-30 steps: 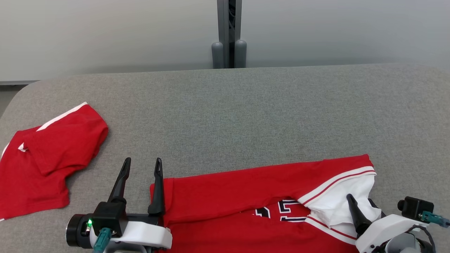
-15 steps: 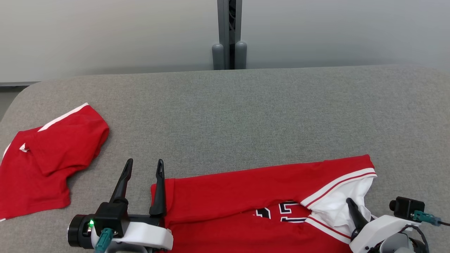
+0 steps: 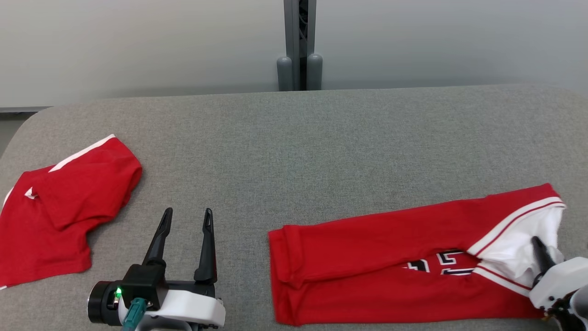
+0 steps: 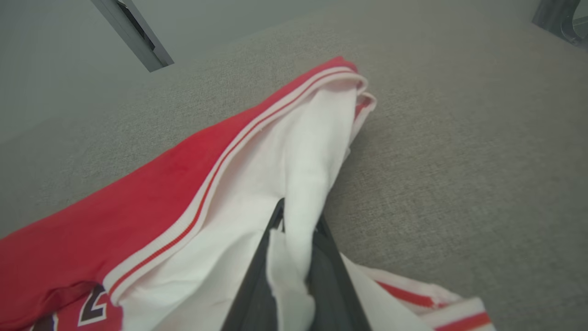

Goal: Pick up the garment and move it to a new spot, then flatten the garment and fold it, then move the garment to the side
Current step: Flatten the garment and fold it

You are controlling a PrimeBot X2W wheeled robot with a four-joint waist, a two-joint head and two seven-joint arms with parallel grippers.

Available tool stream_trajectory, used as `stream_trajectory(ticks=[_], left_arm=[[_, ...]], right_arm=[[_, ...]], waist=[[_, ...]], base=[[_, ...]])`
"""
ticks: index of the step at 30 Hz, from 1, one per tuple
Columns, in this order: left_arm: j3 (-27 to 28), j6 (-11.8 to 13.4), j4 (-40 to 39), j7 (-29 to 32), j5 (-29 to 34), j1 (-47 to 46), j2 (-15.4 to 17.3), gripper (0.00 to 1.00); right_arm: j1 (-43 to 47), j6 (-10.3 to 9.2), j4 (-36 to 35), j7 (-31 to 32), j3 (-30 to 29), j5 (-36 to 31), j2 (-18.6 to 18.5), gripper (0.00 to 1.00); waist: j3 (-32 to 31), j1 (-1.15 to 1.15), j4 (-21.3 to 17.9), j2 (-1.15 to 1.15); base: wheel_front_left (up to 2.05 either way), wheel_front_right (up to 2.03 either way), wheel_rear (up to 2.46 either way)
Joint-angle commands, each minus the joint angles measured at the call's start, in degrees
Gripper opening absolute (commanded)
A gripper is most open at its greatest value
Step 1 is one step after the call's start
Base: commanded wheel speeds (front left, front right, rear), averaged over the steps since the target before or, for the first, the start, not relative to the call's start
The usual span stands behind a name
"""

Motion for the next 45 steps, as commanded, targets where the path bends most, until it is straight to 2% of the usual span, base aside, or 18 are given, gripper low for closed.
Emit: stream_trajectory(ticks=[1,6,12,19,25,34,42,45], left_arm=[[0.3,0.1,0.1,-0.3,-0.1,-0.8,0.2,1.0],[0.5,0.2,0.0,-0.3,-0.4,-0.8,0.2,1.0],[0.4,0.6,-0.1,-0.3,-0.8,-0.4,0.2,1.0],[0.4,0.9,0.0,-0.3,-1.4,0.4,0.2,1.0],[0.0,1.4,-0.2,-0.3,-2.1,1.0,0.2,1.0],[-0.3,1.9,-0.5,-0.3,-3.0,0.9,0.2,1.0],[-0.2,1.7,-0.5,-0.3,-3.3,0.5,0.2,1.0],[-0.3,1.6,-0.4,-0.3,-3.4,0.2,0.2,1.0]], right_arm=[[-1.0,-0.26,1.1,0.3,-0.7,0.3,-1.6,0.0],[-2.4,-0.15,2.7,1.4,0.2,-0.5,-3.3,0.0],[-3.3,-0.15,1.4,2.2,2.2,-0.9,-2.7,0.0],[-4.3,-0.15,-5.0,5.4,4.6,-1.3,-2.9,0.0],[-3.1,-0.14,-12.6,10.2,3.4,-0.3,-1.4,0.0],[2.8,-0.14,-25.6,18.1,-2.8,-1.0,5.4,0.0],[11.4,-0.14,-36.5,26.3,-10.5,-5.8,16.2,0.0],[14.7,-0.14,-40.1,29.8,-12.3,-6.3,18.6,0.0]], waist=[[0.0,0.0,0.0,0.0],[0.0,0.0,-0.1,0.0],[-0.4,0.0,-0.8,0.0],[-1.4,0.0,-2.2,0.0],[-2.2,0.0,-2.9,0.0],[-2.5,0.0,-2.7,0.0],[-2.2,0.0,-1.4,0.0],[-1.9,0.0,-0.7,0.0]], base=[[0.0,0.0,0.0],[0.0,0.0,0.0],[0.0,0.0,0.0],[0.0,0.0,0.0],[0.0,0.0,0.0],[0.0,0.0,0.0],[0.0,0.0,0.0],[0.0,0.0,0.0]])
